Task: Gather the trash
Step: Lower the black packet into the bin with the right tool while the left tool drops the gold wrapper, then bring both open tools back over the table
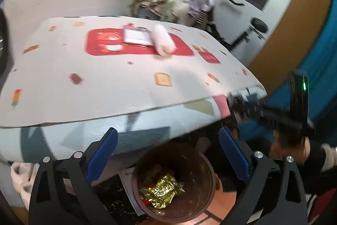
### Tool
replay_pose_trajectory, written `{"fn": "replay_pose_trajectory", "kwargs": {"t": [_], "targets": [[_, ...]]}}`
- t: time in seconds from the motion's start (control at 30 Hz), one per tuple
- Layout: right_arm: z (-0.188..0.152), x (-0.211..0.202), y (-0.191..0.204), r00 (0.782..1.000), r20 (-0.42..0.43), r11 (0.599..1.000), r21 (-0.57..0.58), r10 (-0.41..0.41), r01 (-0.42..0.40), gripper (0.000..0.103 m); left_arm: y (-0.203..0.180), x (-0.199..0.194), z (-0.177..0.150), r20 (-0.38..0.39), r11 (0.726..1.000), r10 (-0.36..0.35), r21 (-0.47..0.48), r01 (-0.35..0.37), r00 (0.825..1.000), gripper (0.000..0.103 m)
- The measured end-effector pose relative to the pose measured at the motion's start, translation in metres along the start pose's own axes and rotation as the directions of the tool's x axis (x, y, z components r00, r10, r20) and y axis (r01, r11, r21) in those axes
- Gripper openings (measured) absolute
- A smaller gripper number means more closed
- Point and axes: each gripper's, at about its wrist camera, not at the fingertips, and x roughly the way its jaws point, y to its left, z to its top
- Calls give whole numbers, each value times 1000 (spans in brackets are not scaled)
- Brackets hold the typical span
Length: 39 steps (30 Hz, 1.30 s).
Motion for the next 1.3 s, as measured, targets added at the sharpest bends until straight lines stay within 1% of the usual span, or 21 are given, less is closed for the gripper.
{"fn": "replay_pose_trajectory", "kwargs": {"t": [0.13, 0.27, 0.4, 0.57, 0.67, 0.7, 0.73, 0.77, 0.8, 0.83, 1.0, 1.07, 1.13, 1.2, 1.3], "targets": [[-13, 12, 16, 998, -50, 999, -36, 25, -27, 37, 8, -7, 6, 27, 998, 63, -16, -63, 998, 97], [-26, 24, 32, 994, -101, 996, -73, 44, -51, 38, 17, -11, 6, 29, 993, 111, -54, -109, 993, 97], [-37, 32, 45, 988, -142, 993, -97, 53, -67, 38, 26, -11, 2, 16, 988, 126, -94, -124, 992, 97], [-43, 39, 52, 984, -172, 990, -122, 51, -73, 41, 29, -9, -1, 7, 985, 141, -106, -139, 990, 97], [-45, 41, 53, 982, -181, 990, -125, 47, -70, 46, 30, -9, -3, 3, 983, 147, -111, -146, 989, 97], [-45, 42, 53, 982, -186, 990, -123, 44, -67, 55, 31, -8, -4, 1, 983, 149, -111, -148, 989, 97], [-45, 42, 52, 981, -188, 991, -120, 38, -62, 72, 31, -8, -4, -1, 982, 150, -112, -150, 989, 97], [-45, 42, 51, 982, -187, 991, -117, 34, -56, 80, 30, -7, -4, -3, 982, 153, -112, -152, 988, 97], [-45, 42, 50, 984, -178, 993, -110, 26, -46, 92, 30, -7, -4, -5, 982, 155, -111, -155, 988, 97], [-45, 41, 48, 985, -170, 994, -104, 21, -39, 96, 31, -6, -5, -6, 981, 157, -110, -157, 988, 97], [-43, 43, 41, 984, -176, 997, -75, -1, -12, 97, 27, -6, -5, 1, 979, 184, -83, -184, 983, 97], [-42, 43, 39, 985, -173, 997, -72, -7, -5, 97, 25, -8, -5, 21, 975, 217, -53, -215, 976, 97], [-39, 41, 36, 987, -159, 998, -70, -19, 8, 97, 22, -8, -3, 34, 970, 243, -22, -243, 969, 97], [-34, 38, 33, 990, -136, 997, -71, -29, 19, 97, 23, -8, 2, 42, 969, 247, 1, -247, 968, 97], [-23, 33, 28, 994, -102, 998, -58, -35, 29, 97, 26, -9, 14, 55, 954, 296, 22, -297, 954, 97]]}}
